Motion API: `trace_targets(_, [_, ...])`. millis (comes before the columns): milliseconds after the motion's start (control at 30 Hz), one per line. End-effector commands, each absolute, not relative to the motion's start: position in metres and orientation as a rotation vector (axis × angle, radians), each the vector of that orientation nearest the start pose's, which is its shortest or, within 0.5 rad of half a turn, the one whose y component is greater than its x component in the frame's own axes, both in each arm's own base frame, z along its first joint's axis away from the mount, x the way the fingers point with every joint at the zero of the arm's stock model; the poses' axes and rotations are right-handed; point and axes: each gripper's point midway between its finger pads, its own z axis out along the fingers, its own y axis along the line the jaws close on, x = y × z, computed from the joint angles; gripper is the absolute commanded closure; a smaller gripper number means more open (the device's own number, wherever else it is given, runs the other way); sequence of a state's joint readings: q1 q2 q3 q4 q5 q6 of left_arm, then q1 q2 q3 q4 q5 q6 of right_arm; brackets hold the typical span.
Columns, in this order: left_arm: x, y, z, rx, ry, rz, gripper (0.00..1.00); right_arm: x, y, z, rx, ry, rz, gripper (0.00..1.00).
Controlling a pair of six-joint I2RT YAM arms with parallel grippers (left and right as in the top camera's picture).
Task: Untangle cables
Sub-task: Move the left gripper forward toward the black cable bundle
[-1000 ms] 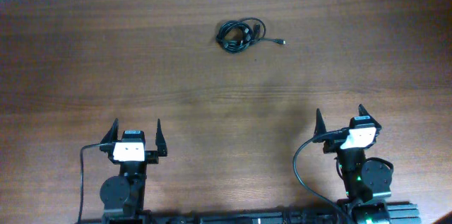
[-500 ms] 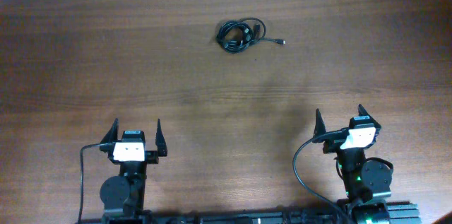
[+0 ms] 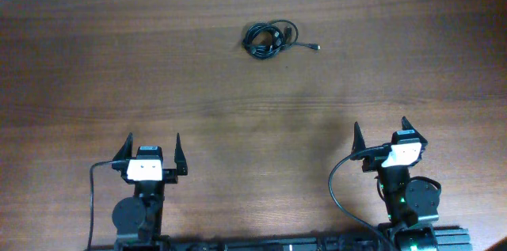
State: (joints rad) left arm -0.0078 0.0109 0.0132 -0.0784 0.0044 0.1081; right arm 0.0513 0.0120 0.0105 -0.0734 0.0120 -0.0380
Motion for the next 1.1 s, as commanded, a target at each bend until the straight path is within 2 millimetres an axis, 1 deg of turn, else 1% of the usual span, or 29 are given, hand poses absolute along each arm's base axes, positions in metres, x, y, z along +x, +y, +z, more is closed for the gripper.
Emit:
trace_targets(0, [0.246,-0.004,0.157,0.100,1.647,0.056,0.01,0.246,0.014,0.156,-0.082,1.647,0.007,0.01])
trace_targets(200, [0.246,-0.004,0.157,0.100,1.647,0.056,0.01,0.246,0.014,0.156,-0.083,1.647,0.007,0.01])
trace_targets(233, [0.246,-0.002,0.157,0.091,1.647,0.068,0.01,0.246,0.014,0.156,-0.083,1.647,0.007,0.01])
trace_targets(267, [0.246,0.002,0.161,0.073,1.630,0.090,0.01,0.246,0.014,0.156,-0.083,1.647,0.007,0.01])
trace_targets(367, [0.247,-0.004,0.172,0.098,1.583,0.063,0.01,0.246,0.014,0.156,-0.082,1.647,0.007,0.01])
trace_targets(433, [0.246,-0.005,0.188,0.099,1.518,0.059,0.01,0.246,0.014,0.156,-0.082,1.647,0.007,0.01])
trace_targets(467, [0.245,-0.005,0.203,0.071,1.459,0.035,0.01,0.246,0.014,0.156,-0.082,1.647,0.007,0.01])
trace_targets(500, [0.244,-0.005,0.210,0.028,1.431,-0.013,0.01,0.246,0.014,0.156,-0.082,1.647,0.007,0.01])
trace_targets(533, [0.244,-0.005,0.213,0.001,1.420,-0.045,0.01,0.246,0.014,0.156,-0.083,1.647,0.007,0.01])
trace_targets(567, [0.242,-0.006,0.224,-0.038,1.400,-0.099,0.01,0.246,0.014,0.156,-0.083,1.647,0.007,0.02])
trace_targets(600, [0.239,-0.011,0.235,-0.013,1.381,-0.120,0.01,0.246,0.014,0.156,-0.082,1.647,0.007,0.01])
trace_targets(633, [0.237,-0.013,0.242,-0.003,1.372,-0.129,0.01,0.246,0.014,0.156,-0.082,1.647,0.007,0.01])
trace_targets(667, [0.234,-0.017,0.258,0.016,1.378,-0.149,0.01,0.246,0.014,0.156,-0.082,1.647,0.007,0.01])
trace_targets(700, [0.233,-0.019,0.268,0.011,1.398,-0.175,0.01,0.246,0.014,0.156,-0.083,1.647,0.007,0.01])
trace_targets(733, [0.233,-0.027,0.281,0.045,1.422,-0.212,0.01,0.246,0.014,0.156,-0.082,1.647,0.007,0.01])
trace_targets(767, [0.236,-0.037,0.290,0.089,1.465,-0.257,0.01,0.246,0.014,0.156,-0.083,1.647,0.007,0.01])
trace_targets(800, [0.244,-0.047,0.297,0.125,1.537,-0.304,0.01,0.246,0.014,0.156,-0.083,1.647,0.007,0.01])
trace_targets(833, [0.252,-0.051,0.301,0.141,1.589,-0.332,0.01,0.246,0.014,0.156,-0.083,1.647,0.007,0.01])
trace_targets(900, [0.272,-0.064,0.303,0.175,1.740,-0.416,0.01,0.246,0.014,0.156,-0.082,1.647,0.007,0.01])
trace_targets(967, [0.294,-0.075,0.293,0.181,1.933,-0.501,0.01,0.246,0.014,0.156,-0.083,1.647,0.007,0.01])
trace_targets(1033, [0.311,-0.080,0.284,0.176,2.045,-0.555,0.01,0.246,0.014,0.156,-0.083,1.647,0.007,0.01])
trace_targets(1067, [0.321,-0.091,0.279,0.208,2.086,-0.641,0.01,0.246,0.014,0.156,-0.083,1.647,0.007,0.01])
